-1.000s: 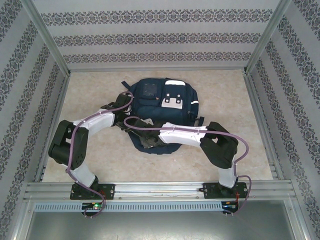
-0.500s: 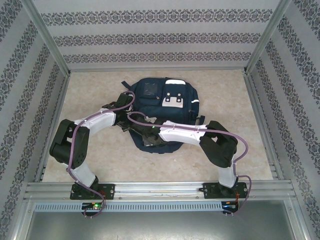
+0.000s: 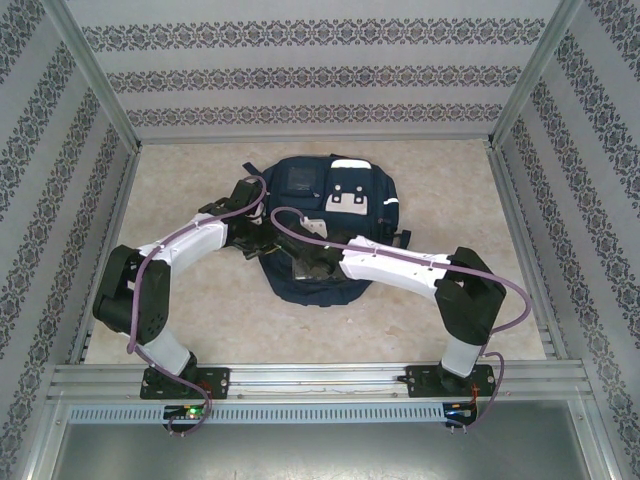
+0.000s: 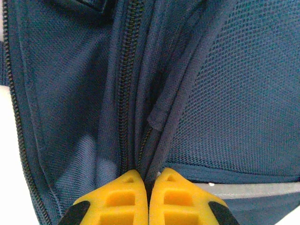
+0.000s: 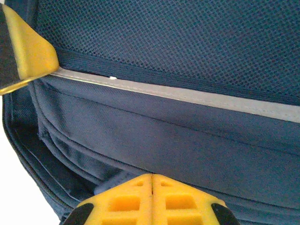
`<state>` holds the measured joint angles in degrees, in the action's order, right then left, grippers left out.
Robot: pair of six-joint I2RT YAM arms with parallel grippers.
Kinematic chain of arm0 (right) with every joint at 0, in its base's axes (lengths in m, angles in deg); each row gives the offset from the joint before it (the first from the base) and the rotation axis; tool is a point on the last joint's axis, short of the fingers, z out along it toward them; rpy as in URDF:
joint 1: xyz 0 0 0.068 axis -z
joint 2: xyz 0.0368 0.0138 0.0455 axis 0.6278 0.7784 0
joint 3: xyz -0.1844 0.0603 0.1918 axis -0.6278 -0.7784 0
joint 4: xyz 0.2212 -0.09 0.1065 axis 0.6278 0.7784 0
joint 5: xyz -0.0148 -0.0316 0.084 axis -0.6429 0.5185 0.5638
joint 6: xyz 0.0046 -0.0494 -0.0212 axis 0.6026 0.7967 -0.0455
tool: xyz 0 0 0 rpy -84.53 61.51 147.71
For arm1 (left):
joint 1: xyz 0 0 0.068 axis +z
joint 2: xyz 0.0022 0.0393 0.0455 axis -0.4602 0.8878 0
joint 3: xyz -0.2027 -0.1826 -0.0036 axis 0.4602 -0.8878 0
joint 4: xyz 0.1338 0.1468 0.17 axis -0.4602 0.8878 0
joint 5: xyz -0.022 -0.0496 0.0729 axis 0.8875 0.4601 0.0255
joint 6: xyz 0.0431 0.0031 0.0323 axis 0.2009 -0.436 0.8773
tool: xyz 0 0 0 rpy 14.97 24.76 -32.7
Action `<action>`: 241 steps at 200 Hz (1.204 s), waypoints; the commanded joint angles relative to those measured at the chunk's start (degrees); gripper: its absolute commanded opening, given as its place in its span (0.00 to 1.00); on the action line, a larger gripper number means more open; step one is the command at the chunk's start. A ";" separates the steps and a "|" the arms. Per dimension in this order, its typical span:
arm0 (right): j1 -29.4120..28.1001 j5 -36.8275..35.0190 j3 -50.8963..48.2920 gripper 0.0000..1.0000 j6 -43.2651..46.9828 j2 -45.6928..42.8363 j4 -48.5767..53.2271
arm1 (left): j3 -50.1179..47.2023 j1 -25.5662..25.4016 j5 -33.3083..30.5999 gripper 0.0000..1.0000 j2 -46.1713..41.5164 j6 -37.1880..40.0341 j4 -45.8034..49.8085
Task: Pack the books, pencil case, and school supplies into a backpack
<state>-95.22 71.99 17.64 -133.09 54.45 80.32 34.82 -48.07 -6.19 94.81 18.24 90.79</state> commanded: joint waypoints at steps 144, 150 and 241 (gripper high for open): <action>-2.79 -4.63 2.56 0.52 -26.88 -2.40 7.85 | 3.55 -0.66 8.33 0.00 -1.95 -8.72 -1.46; -2.81 -5.39 1.99 0.52 -27.76 -2.44 7.63 | 3.38 -0.66 8.17 0.00 -2.00 -8.76 -1.81; -2.55 -5.68 1.04 0.41 -29.08 3.75 1.59 | 4.17 -0.61 8.76 0.00 -1.33 -8.86 -1.71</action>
<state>-97.98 67.64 18.62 -161.48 56.66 83.45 36.95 -48.09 0.08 94.81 10.59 91.09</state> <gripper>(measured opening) 0.430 0.051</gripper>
